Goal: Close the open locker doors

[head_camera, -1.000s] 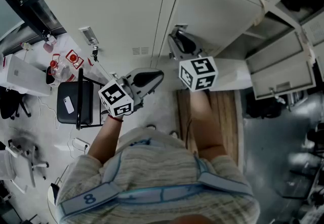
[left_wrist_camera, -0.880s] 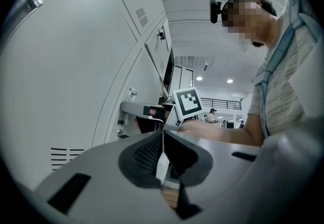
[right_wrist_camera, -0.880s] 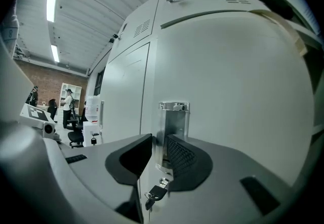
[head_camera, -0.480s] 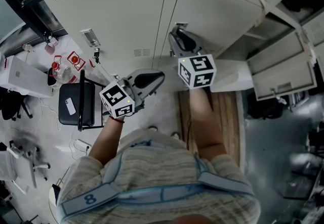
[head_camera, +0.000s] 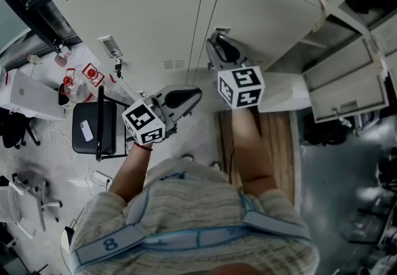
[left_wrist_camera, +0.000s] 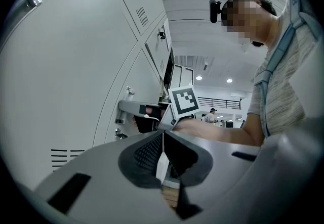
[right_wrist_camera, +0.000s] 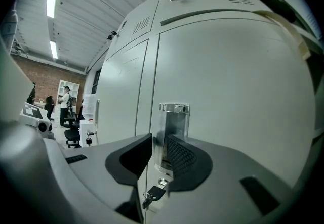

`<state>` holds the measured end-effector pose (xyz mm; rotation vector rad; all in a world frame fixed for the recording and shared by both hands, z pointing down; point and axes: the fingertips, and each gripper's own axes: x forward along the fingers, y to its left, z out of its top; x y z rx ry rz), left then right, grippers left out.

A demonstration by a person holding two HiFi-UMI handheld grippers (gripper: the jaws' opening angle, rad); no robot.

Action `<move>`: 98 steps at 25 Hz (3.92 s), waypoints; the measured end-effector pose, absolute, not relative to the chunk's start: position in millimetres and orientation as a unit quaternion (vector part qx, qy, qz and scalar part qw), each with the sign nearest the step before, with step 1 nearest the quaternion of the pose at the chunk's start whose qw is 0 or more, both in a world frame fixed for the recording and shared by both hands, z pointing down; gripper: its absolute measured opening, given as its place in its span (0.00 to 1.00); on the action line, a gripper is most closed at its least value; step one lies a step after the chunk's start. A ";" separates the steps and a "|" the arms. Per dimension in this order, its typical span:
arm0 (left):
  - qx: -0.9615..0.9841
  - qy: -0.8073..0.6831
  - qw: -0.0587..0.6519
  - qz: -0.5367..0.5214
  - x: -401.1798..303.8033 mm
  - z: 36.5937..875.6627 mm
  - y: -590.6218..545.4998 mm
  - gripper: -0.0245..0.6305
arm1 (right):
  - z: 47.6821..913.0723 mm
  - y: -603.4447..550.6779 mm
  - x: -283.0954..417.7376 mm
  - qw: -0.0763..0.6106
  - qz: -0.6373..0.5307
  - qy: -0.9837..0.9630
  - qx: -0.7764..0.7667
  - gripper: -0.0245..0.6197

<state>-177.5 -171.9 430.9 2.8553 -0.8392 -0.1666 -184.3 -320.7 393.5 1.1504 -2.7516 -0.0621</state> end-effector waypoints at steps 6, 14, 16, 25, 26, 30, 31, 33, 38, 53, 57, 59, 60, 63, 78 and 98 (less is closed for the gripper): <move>0.956 -0.276 0.079 -0.054 -174.5 431.2 -171.7 0.04 | 392.8 -318.5 -181.0 0.076 -0.019 -0.920 0.384 0.18; 0.958 -0.270 0.078 -0.056 -166.3 428.3 -171.8 0.04 | 389.0 -306.0 -171.2 0.071 -0.018 -0.922 0.381 0.18; 0.959 -0.268 0.077 -0.057 -162.8 426.8 -171.9 0.04 | 386.8 -301.7 -167.4 0.069 -0.019 -0.922 0.380 0.18; 0.964 -0.249 0.068 -0.057 -137.3 421.0 -171.5 0.04 | 378.5 -280.8 -137.1 0.057 -0.020 -0.922 0.383 0.18; 0.965 -0.248 0.067 -0.055 -133.6 420.1 -171.1 0.04 | 377.9 -278.5 -132.3 0.056 -0.020 -0.921 0.385 0.18; 0.967 -0.239 0.064 -0.054 -117.6 417.1 -169.0 0.04 | 374.5 -268.7 -111.8 0.050 -0.023 -0.919 0.390 0.18; 0.968 -0.235 0.061 -0.054 -113.0 416.6 -168.6 0.04 | 373.2 -266.1 -106.2 0.048 -0.023 -0.919 0.391 0.18; 0.970 -0.232 0.059 -0.053 -104.1 415.0 -168.2 0.04 | 370.5 -261.0 -94.4 0.045 -0.022 -0.917 0.395 0.18; 0.971 -0.225 0.063 -0.049 -78.7 412.7 -166.5 0.04 | 370.3 -249.1 -60.9 0.038 -0.018 -0.914 0.404 0.18; 0.981 -0.174 0.072 -0.053 29.6 413.0 -166.2 0.04 | 384.0 -222.6 59.7 0.049 0.005 -0.893 0.447 0.18; 0.984 -0.153 0.080 -0.048 64.8 412.6 -164.2 0.04 | 384.3 -209.6 97.0 0.046 0.008 -0.886 0.461 0.18; 0.985 -0.146 0.082 -0.046 82.6 413.1 -163.7 0.04 | 382.8 -205.1 114.5 0.045 0.004 -0.885 0.463 0.18; 0.986 -0.141 0.082 -0.047 91.6 413.6 -163.5 0.04 | 383.4 -203.5 123.8 0.045 0.005 -0.884 0.465 0.18; 0.988 -0.127 0.081 -0.043 117.1 413.7 -162.4 0.04 | 386.5 -199.4 151.8 0.044 0.009 -0.879 0.475 0.18; 0.996 -0.067 0.053 -0.017 223.2 406.7 -171.5 0.04 | 392.3 -190.9 272.7 0.026 0.024 -0.872 0.489 0.18; 0.997 -0.049 0.052 0.002 286.5 402.8 -177.5 0.04 | 377.1 -201.4 394.1 0.012 0.034 -0.898 0.438 0.21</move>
